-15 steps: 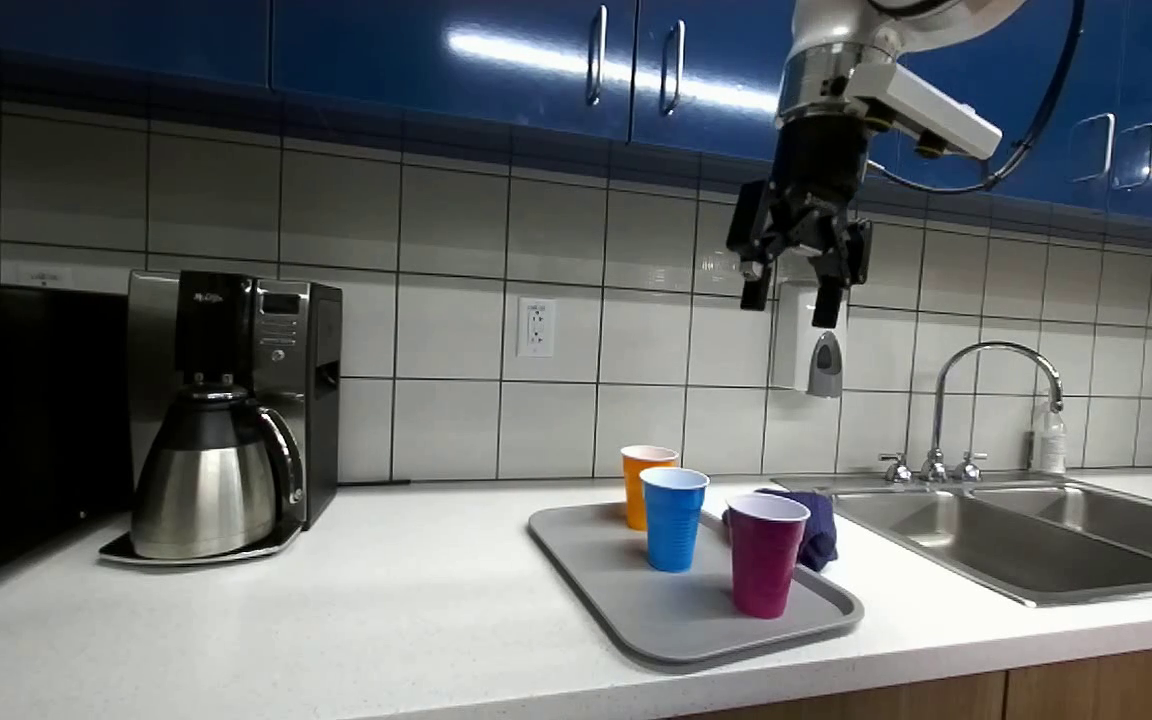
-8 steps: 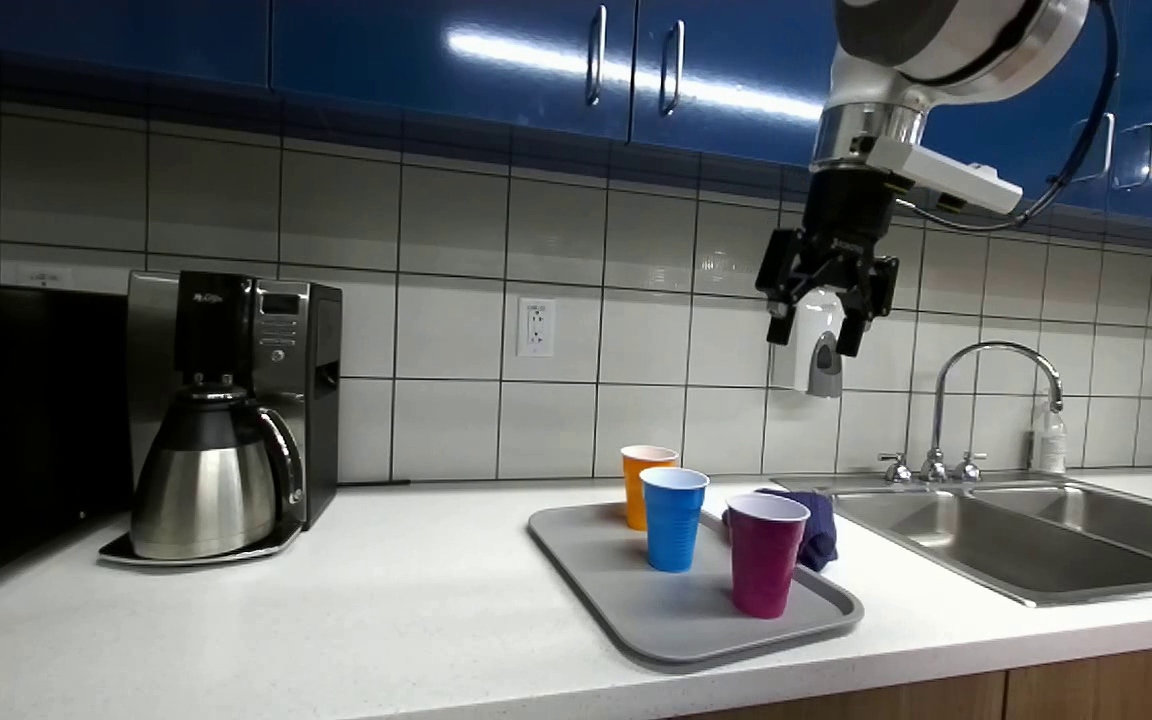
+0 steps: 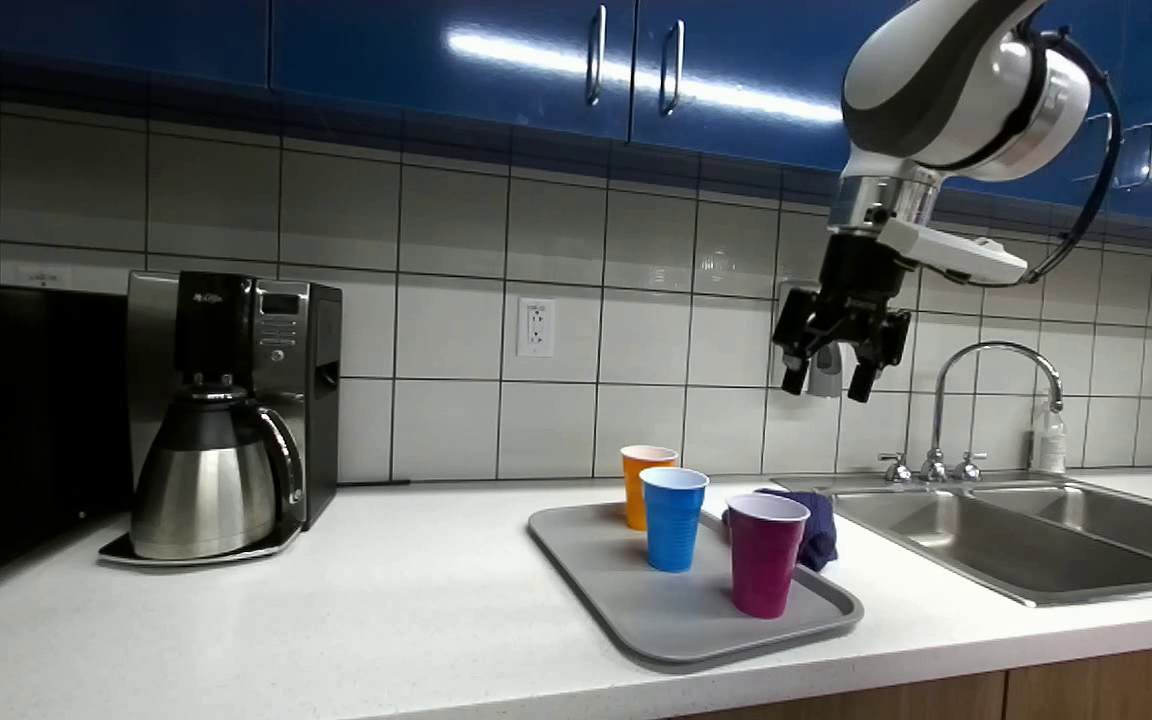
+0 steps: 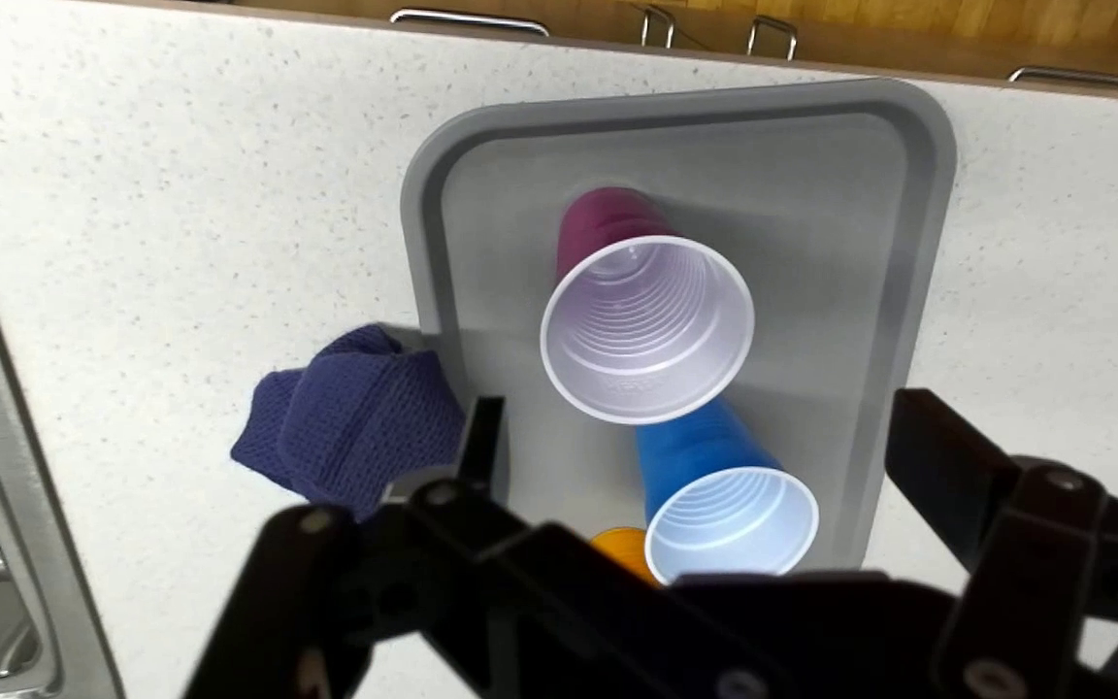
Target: Remove the purple, blue and orange cups from the grey tray and put them on the countertop
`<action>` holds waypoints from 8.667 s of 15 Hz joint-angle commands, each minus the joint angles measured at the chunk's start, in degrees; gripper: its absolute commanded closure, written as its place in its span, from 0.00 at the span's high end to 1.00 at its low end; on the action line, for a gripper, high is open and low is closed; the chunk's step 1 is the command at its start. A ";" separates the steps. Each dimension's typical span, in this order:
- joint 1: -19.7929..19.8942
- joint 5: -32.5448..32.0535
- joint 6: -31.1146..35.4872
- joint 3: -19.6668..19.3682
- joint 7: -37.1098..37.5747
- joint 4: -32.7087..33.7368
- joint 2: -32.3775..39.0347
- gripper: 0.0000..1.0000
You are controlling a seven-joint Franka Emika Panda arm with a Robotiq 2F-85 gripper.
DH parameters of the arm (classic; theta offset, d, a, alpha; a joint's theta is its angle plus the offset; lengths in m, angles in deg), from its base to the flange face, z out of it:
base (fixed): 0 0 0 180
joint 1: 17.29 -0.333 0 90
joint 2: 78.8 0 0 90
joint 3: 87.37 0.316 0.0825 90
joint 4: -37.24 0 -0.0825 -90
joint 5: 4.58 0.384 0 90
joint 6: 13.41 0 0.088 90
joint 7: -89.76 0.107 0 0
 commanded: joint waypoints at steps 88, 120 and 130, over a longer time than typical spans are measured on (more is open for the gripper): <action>16.61 -5.85 22.13 -12.30 -3.68 -2.82 21.01 0.01; 16.12 -7.42 20.28 -10.10 -2.19 -3.47 12.48 1.00; 13.91 -8.87 23.26 -0.55 4.41 -3.77 9.35 1.00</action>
